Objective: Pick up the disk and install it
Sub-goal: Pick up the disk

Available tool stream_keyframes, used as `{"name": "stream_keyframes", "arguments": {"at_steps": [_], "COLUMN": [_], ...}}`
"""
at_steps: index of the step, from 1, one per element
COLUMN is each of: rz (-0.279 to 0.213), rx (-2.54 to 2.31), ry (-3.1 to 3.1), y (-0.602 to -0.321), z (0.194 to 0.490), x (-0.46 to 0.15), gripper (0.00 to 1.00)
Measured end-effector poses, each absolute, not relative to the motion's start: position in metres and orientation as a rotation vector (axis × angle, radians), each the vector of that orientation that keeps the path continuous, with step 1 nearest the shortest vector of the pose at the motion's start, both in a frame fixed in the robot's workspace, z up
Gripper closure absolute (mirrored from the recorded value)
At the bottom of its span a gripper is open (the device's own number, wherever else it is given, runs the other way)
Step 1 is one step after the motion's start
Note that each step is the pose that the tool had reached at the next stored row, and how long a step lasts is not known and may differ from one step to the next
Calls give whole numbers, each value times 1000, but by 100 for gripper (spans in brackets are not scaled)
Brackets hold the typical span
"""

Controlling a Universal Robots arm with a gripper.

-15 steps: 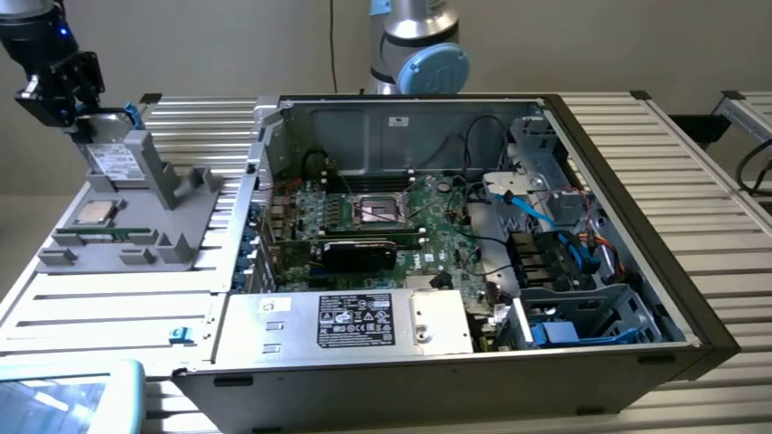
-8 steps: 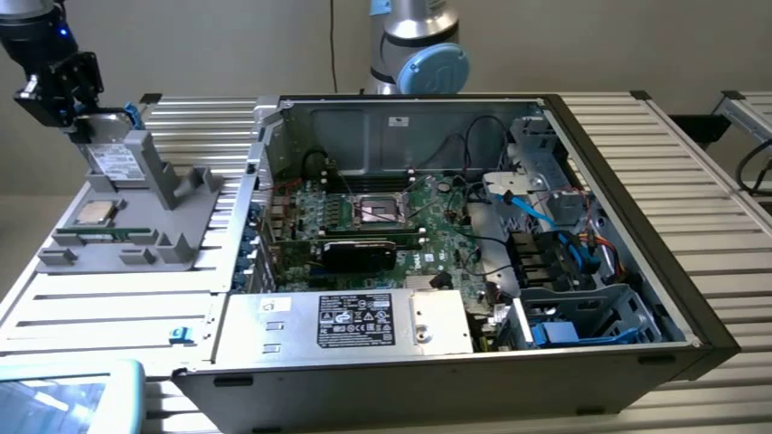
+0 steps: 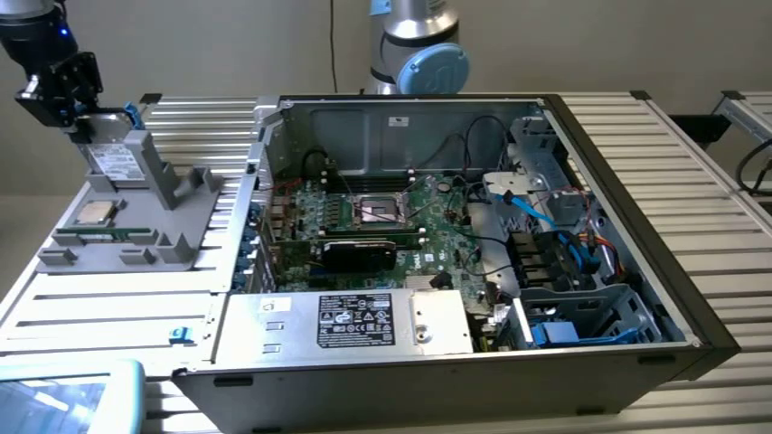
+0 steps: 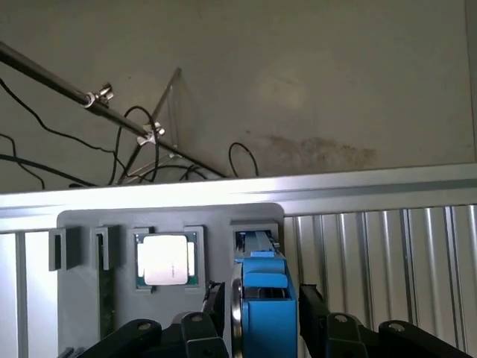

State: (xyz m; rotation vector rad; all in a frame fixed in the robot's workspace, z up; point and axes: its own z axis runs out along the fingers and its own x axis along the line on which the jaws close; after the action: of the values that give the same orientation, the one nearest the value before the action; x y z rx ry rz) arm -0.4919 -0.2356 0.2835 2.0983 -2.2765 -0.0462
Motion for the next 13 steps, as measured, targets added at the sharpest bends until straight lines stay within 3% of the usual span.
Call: {"name": "stream_keyframes", "arguments": {"at_steps": [13], "rz": [-34], "rx": [2104], "ry": [-2283], "y": [-235], "z": [281], "x": [-492], "gripper": [47]}}
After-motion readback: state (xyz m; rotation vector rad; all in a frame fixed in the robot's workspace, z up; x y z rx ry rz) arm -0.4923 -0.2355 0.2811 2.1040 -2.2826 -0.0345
